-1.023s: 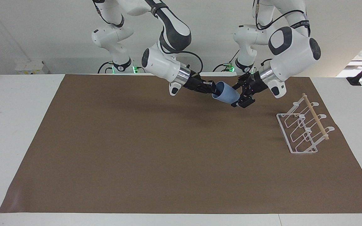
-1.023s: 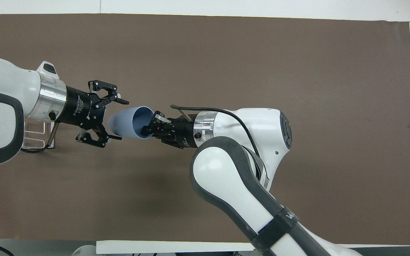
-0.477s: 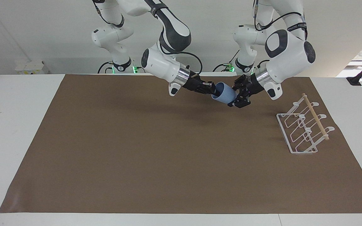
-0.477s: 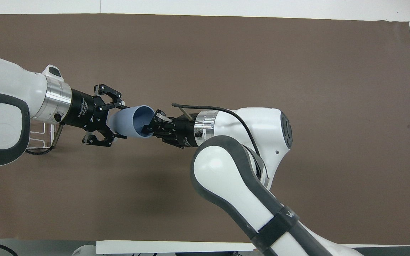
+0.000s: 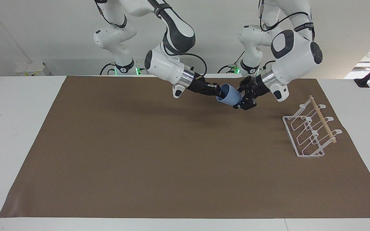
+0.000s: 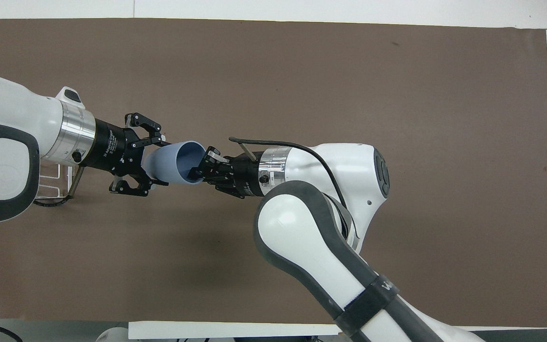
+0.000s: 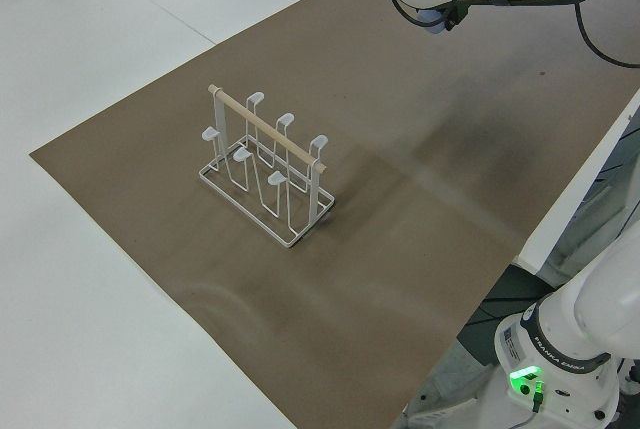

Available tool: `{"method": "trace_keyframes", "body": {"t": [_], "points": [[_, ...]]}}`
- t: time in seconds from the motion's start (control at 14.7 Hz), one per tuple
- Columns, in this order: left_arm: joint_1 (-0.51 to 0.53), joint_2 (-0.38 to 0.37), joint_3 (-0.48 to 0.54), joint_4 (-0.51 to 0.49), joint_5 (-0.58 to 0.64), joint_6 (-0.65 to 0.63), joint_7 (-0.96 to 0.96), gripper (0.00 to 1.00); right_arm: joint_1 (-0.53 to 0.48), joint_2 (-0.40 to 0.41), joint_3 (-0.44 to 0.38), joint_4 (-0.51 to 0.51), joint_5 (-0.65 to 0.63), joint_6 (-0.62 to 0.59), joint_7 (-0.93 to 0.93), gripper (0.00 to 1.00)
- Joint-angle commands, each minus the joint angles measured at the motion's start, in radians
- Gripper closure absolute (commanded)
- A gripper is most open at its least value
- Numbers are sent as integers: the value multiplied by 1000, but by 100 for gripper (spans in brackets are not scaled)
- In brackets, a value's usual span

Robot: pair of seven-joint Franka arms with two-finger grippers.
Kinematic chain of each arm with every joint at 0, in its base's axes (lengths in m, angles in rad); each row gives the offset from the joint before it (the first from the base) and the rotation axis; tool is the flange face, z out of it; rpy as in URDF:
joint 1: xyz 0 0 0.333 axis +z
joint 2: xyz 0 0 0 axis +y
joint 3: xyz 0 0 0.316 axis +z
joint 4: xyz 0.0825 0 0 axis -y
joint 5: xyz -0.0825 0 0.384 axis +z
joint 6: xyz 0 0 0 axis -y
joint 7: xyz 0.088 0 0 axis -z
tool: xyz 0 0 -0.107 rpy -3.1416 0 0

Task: Hang cup on cup holder
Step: 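Close the left gripper on the cup rim beside the right gripper, then open the right gripper and withdraw it while the left gripper holds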

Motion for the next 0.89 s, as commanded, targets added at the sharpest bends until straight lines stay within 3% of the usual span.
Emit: {"method": "trace_keyframes", "body": {"t": [0.0,0.07,0.14,0.34,0.61,0.82], "points": [[21,2,16,11,36,-11,-59,100,-12,-1,5,11,18,15,30,78],[21,4,16,11,51,-9,-73,100,-14,-1,5,14,17,17,28,35],[21,4,14,15,84,-6,-94,100,-11,-3,3,14,17,25,27,1],[30,5,16,17,119,3,-116,100,-90,-29,-4,31,-37,-12,20,0],[53,42,17,77,223,-8,-128,100,-326,-133,-4,32,-377,-229,16,0],[15,53,8,103,527,-38,-140,100,-489,-194,-6,34,-587,-378,-4,0]]}}
